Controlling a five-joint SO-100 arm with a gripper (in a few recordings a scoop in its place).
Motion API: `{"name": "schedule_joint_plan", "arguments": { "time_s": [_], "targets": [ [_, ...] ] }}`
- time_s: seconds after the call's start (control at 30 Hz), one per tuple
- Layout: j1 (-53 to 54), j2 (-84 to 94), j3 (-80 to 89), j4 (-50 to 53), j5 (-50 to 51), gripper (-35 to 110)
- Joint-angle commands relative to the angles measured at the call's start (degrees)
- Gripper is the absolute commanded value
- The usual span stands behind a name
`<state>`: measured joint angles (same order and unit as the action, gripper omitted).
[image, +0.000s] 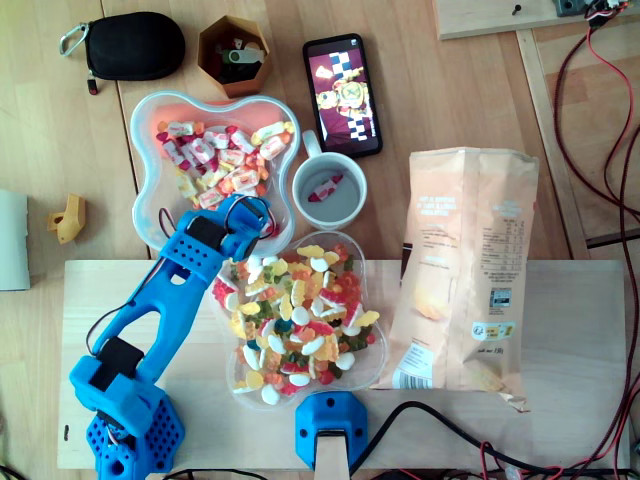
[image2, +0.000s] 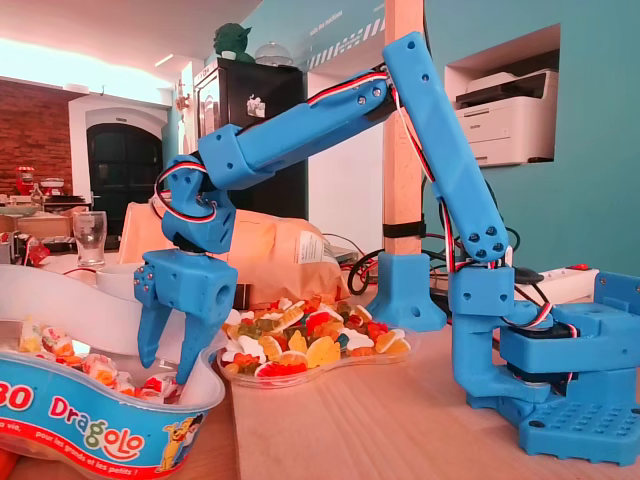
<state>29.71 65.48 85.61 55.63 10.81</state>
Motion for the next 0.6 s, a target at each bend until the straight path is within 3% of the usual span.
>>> {"name": "schedule_joint_plan", "arguments": {
  "time_s": [0.0, 0.57],
  "targets": [
    [1.05, 1.14, -0.35, 0.79, 0.97, 22],
    [1.05, 0.09, -2.81, 0.79, 1.05, 22]
  ]
}}
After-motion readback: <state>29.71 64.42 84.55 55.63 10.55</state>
